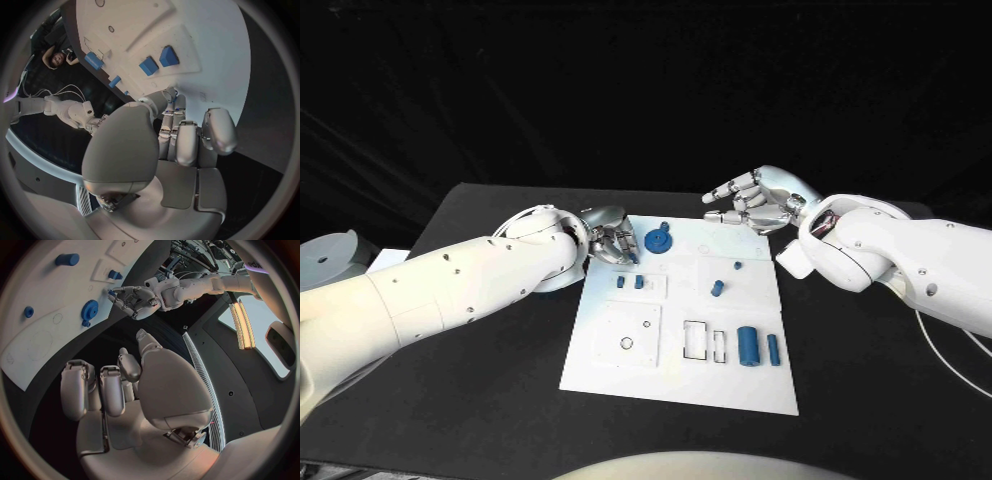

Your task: Assemble the parts on the task board

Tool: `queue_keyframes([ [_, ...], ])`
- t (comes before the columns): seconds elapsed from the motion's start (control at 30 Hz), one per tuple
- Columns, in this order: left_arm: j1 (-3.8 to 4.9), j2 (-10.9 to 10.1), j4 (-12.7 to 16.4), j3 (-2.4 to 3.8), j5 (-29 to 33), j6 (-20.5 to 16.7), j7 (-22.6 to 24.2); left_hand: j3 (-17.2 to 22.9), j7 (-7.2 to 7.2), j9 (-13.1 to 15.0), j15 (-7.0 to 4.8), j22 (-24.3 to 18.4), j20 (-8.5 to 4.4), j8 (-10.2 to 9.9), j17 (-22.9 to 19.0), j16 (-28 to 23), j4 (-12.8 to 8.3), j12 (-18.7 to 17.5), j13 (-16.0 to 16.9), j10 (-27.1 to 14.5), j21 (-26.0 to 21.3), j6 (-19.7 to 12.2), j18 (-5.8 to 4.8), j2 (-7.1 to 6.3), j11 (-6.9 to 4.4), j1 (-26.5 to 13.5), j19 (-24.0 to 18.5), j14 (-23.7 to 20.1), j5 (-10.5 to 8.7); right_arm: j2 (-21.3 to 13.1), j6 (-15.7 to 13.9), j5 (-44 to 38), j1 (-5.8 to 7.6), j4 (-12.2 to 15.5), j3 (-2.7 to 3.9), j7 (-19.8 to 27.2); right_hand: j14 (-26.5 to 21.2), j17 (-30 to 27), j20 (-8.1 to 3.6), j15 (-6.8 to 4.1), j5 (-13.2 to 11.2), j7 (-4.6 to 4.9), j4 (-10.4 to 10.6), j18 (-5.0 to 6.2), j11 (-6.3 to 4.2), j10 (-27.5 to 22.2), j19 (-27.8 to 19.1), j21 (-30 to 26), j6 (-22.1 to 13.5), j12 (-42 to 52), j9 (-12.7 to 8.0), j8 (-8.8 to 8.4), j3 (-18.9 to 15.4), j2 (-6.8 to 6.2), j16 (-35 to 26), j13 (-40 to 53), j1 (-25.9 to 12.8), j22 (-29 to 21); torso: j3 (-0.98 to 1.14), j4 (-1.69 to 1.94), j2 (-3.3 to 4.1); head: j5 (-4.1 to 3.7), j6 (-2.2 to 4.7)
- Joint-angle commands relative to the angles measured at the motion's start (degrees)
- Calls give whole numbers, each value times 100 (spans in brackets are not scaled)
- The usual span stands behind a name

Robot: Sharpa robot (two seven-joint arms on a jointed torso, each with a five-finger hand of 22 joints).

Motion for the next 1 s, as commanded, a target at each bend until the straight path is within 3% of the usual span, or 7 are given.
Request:
queue_keyframes([
  [0.03,-9,33,-1,1,34,100,29,4,-10,8,-15,9,3,-6,-6,-15,-25,-17,7,43,23,34,-36,-1,4,-69,31,198,25,8,59,-40,-5,2,0,55,398,589,-12,-16,24,-3,-10,57,-8,-19,-23,-22,36,-1,7,16,-13,62,-32,0,-1,3,2,-7,-2,4,-2],
  [0.4,-18,63,-2,-1,34,119,54,-2,-18,11,-21,24,0,-4,-14,-15,-36,-21,13,67,38,53,-38,3,-4,-85,34,197,23,6,61,-40,-5,3,0,54,396,579,-14,-18,37,-3,-22,57,-10,-20,-22,-26,40,-4,7,17,-12,75,-41,-9,5,-1,3,0,-3,-7,-4],
  [1.0,-18,99,-74,-5,21,550,-73,-60,-48,11,-44,64,-18,-19,-42,-12,-82,-62,30,105,69,77,-44,-3,-25,-158,35,191,2,5,67,-39,-5,5,0,54,396,579,-14,-18,37,-3,-22,57,-10,-20,-22,-26,40,-4,7,17,-12,75,-41,-9,5,-1,3,0,1,0,-8],
])
